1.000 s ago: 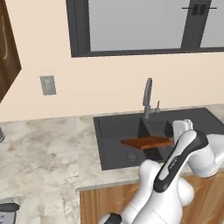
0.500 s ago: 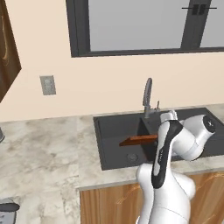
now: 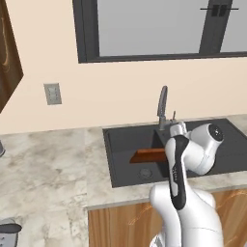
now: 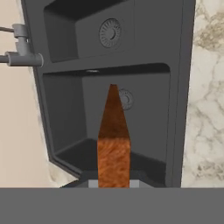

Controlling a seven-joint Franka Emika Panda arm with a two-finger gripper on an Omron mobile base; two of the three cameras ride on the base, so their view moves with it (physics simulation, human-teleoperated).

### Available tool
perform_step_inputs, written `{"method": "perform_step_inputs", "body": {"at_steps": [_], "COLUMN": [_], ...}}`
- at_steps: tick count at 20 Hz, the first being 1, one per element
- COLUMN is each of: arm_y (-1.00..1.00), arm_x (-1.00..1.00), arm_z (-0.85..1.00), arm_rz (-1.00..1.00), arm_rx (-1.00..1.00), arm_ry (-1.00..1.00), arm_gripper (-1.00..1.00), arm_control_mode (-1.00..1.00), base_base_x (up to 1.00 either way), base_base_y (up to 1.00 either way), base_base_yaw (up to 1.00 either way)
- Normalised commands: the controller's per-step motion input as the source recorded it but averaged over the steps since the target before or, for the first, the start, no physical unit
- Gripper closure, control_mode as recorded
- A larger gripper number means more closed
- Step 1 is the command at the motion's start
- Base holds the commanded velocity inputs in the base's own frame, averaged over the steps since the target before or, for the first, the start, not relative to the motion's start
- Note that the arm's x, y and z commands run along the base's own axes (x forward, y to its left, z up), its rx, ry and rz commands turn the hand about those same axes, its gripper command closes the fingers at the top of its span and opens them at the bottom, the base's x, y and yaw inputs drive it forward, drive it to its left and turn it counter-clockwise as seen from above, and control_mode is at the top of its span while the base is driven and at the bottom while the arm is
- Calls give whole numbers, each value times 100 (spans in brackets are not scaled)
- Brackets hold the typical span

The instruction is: Move the cutting board and knife to the sink. Then move spray from the cabinet to the counter.

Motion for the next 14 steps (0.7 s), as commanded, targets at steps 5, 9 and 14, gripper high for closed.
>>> {"method": "perform_step_inputs", "body": {"at_steps": [5,9,14], "arm_y": [12,10,11], "arm_x": [17,12,25], "arm_z": [-28,-30,-28], "arm_rz": [0,0,0], "arm_rx": [3,4,1], "arm_ry": [-6,-20,-14], "arm_gripper": [100,100,100], "arm_control_mode": [-100,-100,-100], "base_base_x": [0,0,0], "base_base_y": [0,0,0], "base_base_yaw": [0,0,0]}}
